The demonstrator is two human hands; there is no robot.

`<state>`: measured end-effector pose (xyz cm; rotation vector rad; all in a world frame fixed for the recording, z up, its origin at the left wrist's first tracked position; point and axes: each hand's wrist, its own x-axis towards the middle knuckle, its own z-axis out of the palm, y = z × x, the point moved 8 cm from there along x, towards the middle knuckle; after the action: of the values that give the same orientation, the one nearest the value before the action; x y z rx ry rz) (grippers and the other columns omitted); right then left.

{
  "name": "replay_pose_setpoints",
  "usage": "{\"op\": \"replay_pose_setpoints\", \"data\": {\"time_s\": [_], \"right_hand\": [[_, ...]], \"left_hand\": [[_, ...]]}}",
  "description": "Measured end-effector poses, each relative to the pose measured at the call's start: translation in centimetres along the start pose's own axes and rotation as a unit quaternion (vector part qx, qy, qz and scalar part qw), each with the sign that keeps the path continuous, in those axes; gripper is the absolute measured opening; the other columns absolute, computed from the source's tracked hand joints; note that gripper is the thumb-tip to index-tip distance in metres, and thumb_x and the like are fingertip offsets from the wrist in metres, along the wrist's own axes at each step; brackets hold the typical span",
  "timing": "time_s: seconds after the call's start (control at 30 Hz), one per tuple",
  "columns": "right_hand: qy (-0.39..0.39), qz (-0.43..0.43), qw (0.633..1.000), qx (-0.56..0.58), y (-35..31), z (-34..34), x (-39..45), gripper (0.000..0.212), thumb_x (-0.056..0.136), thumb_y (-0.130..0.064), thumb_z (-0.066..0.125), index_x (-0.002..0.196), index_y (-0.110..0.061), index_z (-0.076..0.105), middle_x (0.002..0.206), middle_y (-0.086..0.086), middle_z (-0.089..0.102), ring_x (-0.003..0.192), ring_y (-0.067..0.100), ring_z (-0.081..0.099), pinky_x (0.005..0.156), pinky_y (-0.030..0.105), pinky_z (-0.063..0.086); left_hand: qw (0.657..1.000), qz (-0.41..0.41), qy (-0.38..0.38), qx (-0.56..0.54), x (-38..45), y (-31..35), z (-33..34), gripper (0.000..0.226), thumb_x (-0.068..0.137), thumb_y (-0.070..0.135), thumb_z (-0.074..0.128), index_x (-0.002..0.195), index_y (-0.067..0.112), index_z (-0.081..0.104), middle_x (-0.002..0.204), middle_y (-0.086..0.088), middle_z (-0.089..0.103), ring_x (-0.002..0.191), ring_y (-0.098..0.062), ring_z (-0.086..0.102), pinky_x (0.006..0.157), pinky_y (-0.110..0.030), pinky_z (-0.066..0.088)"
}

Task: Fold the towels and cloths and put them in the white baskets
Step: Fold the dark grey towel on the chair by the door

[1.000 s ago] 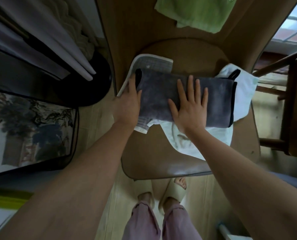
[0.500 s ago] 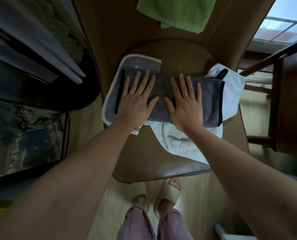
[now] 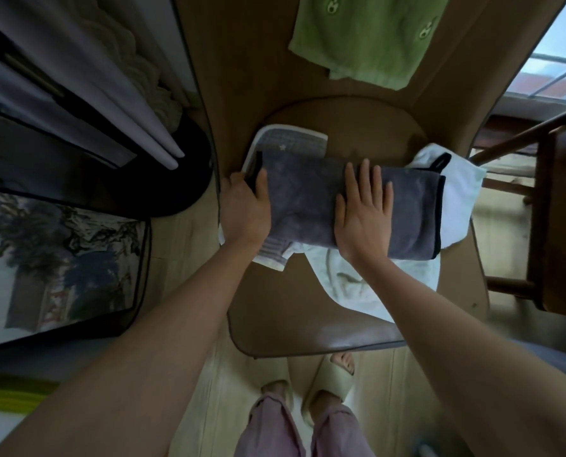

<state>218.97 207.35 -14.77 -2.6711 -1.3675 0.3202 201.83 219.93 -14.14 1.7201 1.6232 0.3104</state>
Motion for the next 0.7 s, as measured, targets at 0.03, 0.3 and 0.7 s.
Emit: {"op": "replay_pose_setpoints", "data": {"time_s": [0.03,0.3,0.7], "right_hand": [[-0.005,-0.004,1.000,-0.010,-0.1,0.2,0.2,0.058,0.101,-0.039,0.012,0.155,-0.019,0.014,0.162,0.009,0.009,0.150,0.025,0.004,0.122,0.044,0.001],[-0.005,-0.012,0.998,-0.061,-0.1,1.2,-0.3,0.056,0.103,-0.039,0.012,0.156,-0.020,0.010,0.163,0.010,0.005,0.150,0.026,0.001,0.122,0.045,0.000],[-0.008,0.076,0.941,0.330,2.5,-4.1,-0.1,0.039,0.103,-0.028,0.038,0.138,-0.016,0.050,0.143,0.004,0.049,0.134,0.018,0.042,0.113,0.032,0.030]], "left_hand": [[1.000,-0.003,-0.005,0.006,0.3,-0.1,0.0,0.052,0.101,0.047,0.037,0.118,0.001,0.055,0.120,-0.019,0.057,0.106,-0.031,0.057,0.087,-0.036,0.045],[0.992,0.048,-0.072,-0.087,0.7,0.7,1.0,0.049,0.101,0.046,0.038,0.098,0.004,0.062,0.092,-0.010,0.066,0.085,-0.021,0.062,0.079,-0.038,0.052],[0.989,0.076,-0.066,-0.105,-2.1,4.8,-0.7,0.041,0.099,0.051,0.037,0.115,0.019,0.056,0.102,0.003,0.062,0.094,-0.013,0.059,0.085,-0.035,0.048]]}}
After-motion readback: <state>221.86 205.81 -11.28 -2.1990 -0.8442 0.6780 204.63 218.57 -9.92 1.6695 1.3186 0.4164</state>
